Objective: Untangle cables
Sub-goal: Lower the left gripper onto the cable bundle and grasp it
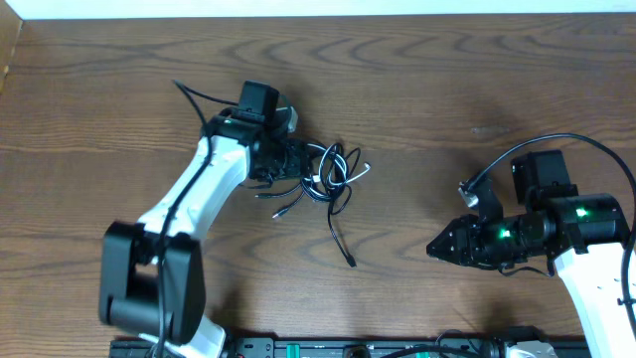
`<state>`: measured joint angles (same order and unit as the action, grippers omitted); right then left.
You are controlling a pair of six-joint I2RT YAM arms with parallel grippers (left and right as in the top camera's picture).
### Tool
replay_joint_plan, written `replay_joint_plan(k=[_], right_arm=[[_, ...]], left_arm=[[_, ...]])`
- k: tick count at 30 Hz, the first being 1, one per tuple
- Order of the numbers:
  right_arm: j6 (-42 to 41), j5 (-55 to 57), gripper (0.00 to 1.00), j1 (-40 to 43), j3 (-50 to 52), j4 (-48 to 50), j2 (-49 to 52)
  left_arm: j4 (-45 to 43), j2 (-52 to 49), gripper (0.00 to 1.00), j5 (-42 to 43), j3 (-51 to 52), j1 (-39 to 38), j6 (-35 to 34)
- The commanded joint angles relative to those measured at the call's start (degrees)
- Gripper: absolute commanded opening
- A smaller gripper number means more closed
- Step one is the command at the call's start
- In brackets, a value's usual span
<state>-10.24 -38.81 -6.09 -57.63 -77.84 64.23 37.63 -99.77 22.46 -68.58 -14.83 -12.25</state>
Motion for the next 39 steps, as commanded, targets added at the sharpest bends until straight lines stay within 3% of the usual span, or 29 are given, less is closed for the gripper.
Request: replay_joint_plan(k=[1, 5, 8, 11, 15, 17, 20, 27, 30, 32, 33, 35, 39], right_arm=[[-0.46, 1.4, 0.34, -0.39, -0.33, -0.17, -0.35], [-0.44, 1.4, 0.36, -0.39, -0.33, -0.15, -0.35], [-0.44, 1.4, 0.37, -0.39, -0.33, -0.15, -0.35], [-0.46, 1.4, 0.36, -0.39, -0.33, -0.09, -0.35], [-0.5, 1.38, 0.37, -0.39, -0.33, 0.33, -0.35], [-0.5, 1.38, 0.37, -0.39, -0.33, 0.48, -0.35], [-1.86, 1.36, 0.37, -0.39, -0.33, 1.2, -0.35], [-8.68, 1.38, 0.39, -0.42, -0.33, 4.74, -0.35], [-10.29, 1.38, 0.44, -0.42, -0.33, 5.68, -0.35], [-10.6, 1.4, 0.45, -0.46, -0.33, 6.97, -0.35], [-10.95, 1.4, 0.45, -0.59, -0.33, 7.61, -0.35], [-12.07, 1.44, 0.45, -1.2, -0.31, 9.22, -0.35], [-14.69, 2.8, 0.44, -3.06, -0.31, 11.61, -0.35]], left_arm=[[-1.2, -4.02, 0.56, -1.27, 0.11, -0.11, -1.66], [-2.38, -8.59, 0.48, -1.22, 0.11, -0.15, -1.66], [-2.19, -11.15, 0.25, 1.2, 0.11, -0.15, -1.57], [-1.62, -11.78, 0.13, 6.25, 0.11, -0.15, 0.7], [1.73, -10.4, 0.08, 18.45, 0.11, -0.22, 12.07], [4.26, -9.25, 0.07, 20.15, 0.11, -0.5, 15.26], [8.31, -6.86, 0.08, 20.22, 0.11, -1.77, 18.36], [11.89, -1.01, 0.08, 19.91, 0.11, -6.45, 18.67], [12.76, 0.52, 0.08, 15.39, 0.11, -9.11, 17.53], [13.16, 0.55, 0.08, 7.23, 0.11, -10.62, 12.48], [13.42, 0.5, 0.1, 2.71, 0.11, -11.13, 9.4], [13.99, 0.44, 0.28, -4.42, 0.11, -11.69, 4.39], [13.14, 0.44, 0.53, -7.13, 0.11, -11.61, 1.99]])
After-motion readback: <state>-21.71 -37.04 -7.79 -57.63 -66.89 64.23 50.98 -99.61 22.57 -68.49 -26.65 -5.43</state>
